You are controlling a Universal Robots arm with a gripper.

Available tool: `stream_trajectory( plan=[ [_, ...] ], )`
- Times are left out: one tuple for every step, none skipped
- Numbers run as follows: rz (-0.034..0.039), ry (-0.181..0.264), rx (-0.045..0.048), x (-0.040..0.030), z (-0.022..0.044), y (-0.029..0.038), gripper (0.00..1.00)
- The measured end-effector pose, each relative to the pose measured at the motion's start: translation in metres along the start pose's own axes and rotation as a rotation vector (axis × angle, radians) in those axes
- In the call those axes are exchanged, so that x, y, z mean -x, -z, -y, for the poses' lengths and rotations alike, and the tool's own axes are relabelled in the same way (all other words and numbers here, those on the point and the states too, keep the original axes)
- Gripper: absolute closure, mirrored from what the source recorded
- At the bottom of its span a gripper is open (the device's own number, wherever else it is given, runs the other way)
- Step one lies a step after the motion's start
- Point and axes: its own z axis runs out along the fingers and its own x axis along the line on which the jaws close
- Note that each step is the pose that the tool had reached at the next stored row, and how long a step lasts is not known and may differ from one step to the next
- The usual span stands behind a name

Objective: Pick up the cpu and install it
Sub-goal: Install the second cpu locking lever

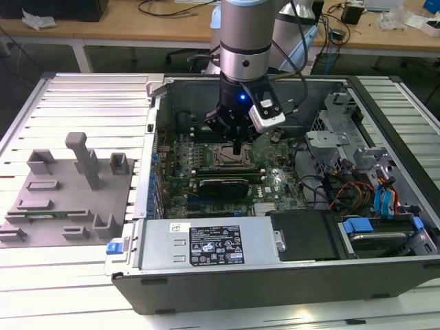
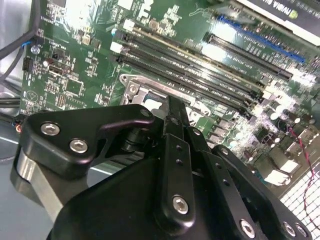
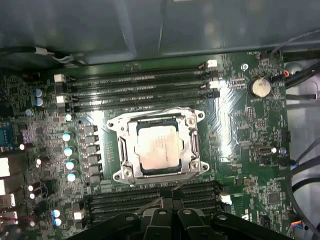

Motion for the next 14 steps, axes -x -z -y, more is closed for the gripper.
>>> stream_trajectory(
  plan=[
    [0.0000, 0.000, 0.0003, 0.0003, 0.0027, -0.0002, 0.89],
    [0.0000, 0.000, 0.0007, 0.0003, 0.0035, -0.0003, 0.89],
    [0.0000, 0.000, 0.0008, 0.0003, 0.0036, -0.0003, 0.89],
    [0.0000, 0.000, 0.0007, 0.0003, 0.0036, -0.0003, 0.89],
    [0.0000, 0.000, 0.0008, 0.0004, 0.0037, -0.0003, 0.89],
    [-0.0001, 0.000, 0.0007, 0.0004, 0.0037, -0.0003, 0.89],
    [0.0000, 0.000, 0.0010, -0.0001, 0.0038, -0.0004, 0.89],
    [0.0007, 0.000, 0.0016, -0.0013, 0.0041, -0.0005, 0.89],
    [0.0021, 0.000, 0.0034, -0.0045, 0.0053, -0.0012, 0.89],
    [0.0030, 0.000, 0.0058, -0.0074, 0.0065, -0.0022, 0.89],
    [0.0031, -0.001, 0.0075, -0.0086, 0.0068, -0.0031, 0.89],
    [0.0031, -0.001, 0.0087, -0.0097, 0.0071, -0.0039, 0.89],
    [0.0030, -0.001, 0.0091, -0.0110, 0.0075, -0.0045, 0.89],
    [0.0031, -0.001, 0.0094, -0.0124, 0.0077, -0.0052, 0.89]
  ],
)
